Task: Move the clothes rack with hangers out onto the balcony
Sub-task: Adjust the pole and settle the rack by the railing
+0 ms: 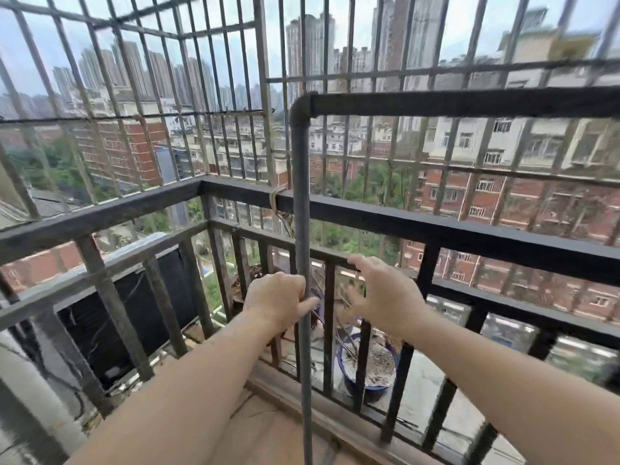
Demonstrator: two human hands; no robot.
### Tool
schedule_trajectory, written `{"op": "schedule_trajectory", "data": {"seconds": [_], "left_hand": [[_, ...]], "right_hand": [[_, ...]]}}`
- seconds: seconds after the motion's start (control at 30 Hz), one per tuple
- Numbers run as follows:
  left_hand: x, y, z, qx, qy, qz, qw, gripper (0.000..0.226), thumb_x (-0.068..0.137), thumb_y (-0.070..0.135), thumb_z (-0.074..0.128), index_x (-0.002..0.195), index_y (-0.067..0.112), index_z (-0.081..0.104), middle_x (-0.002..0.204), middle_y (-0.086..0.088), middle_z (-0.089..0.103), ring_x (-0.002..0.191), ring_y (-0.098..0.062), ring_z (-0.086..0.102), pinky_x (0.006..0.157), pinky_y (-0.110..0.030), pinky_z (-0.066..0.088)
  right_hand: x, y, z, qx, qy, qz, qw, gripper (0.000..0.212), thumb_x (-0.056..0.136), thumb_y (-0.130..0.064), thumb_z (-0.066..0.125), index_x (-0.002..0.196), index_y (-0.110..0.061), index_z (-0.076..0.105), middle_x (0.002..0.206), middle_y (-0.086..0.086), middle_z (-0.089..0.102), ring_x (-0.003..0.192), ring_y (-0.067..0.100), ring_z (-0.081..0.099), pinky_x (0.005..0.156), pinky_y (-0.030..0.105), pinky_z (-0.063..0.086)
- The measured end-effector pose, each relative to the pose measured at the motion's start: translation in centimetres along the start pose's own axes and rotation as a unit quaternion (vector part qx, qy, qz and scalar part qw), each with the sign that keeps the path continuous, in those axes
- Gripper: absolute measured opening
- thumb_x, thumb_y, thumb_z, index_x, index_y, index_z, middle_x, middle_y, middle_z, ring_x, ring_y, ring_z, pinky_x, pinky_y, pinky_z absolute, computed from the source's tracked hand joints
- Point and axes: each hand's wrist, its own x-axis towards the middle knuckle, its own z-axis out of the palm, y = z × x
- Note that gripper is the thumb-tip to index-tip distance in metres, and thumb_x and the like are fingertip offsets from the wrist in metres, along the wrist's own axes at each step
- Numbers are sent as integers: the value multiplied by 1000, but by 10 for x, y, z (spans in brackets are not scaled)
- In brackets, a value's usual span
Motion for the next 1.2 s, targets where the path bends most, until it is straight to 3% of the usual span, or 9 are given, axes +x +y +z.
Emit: {"op": "schedule_trajectory", "data": {"seconds": [0.2,0.4,0.53,0.67,0.73,0.9,1.07,1.2], "left_hand": [[9,83,-52,-35,48,129,990,27,88,48,48,92,24,59,78,8,61,68,-12,59,58,-28,52],[7,182,-68,-102,85,235,963,36,88,46,52,116,24,55,101,2,65,87,-15,62,71,-29,55],[-8,251,-92,-134,105,281,945,42,85,44,56,123,25,54,107,2,65,89,-16,62,69,-30,57],[-29,310,-122,-137,100,293,941,40,80,41,62,116,24,57,98,3,64,88,-17,59,78,-34,53],[-41,339,-138,-140,99,296,940,39,80,41,63,115,24,57,93,3,65,83,-16,61,75,-34,55],[-72,425,-176,-149,115,296,937,36,83,37,63,116,23,58,95,4,68,71,-10,62,64,-26,57],[-91,517,-211,-122,169,297,932,22,84,25,64,106,28,62,92,6,69,68,-6,52,65,-15,41],[-85,562,-246,-53,222,306,924,24,91,19,58,108,35,64,90,5,69,70,-8,56,69,-21,51]], "right_hand": [[-49,36,-79,-93,25,54,994,47,85,-29,54,131,-17,48,115,0,63,85,16,64,64,26,53],[-124,62,-158,-167,71,163,970,44,85,-32,52,128,-22,50,115,-4,62,94,15,63,72,26,53],[-174,75,-211,-191,89,214,954,43,85,-30,53,126,-21,50,113,-3,61,84,15,62,61,24,41],[-220,89,-257,-163,132,259,943,44,86,-31,55,129,-20,50,123,-1,59,94,18,62,64,25,42],[-243,97,-281,-161,139,266,940,46,86,-32,56,130,-19,49,125,-1,58,97,16,61,62,22,44],[-305,122,-352,-180,127,261,940,45,86,-38,53,124,-12,54,123,7,61,102,23,62,80,34,55],[-354,152,-425,-205,152,215,943,46,85,-30,58,126,-11,51,128,8,57,100,22,63,69,21,51],[-365,174,-478,-214,180,200,939,39,87,-24,57,123,-10,51,116,7,63,89,21,63,66,27,53]]}}
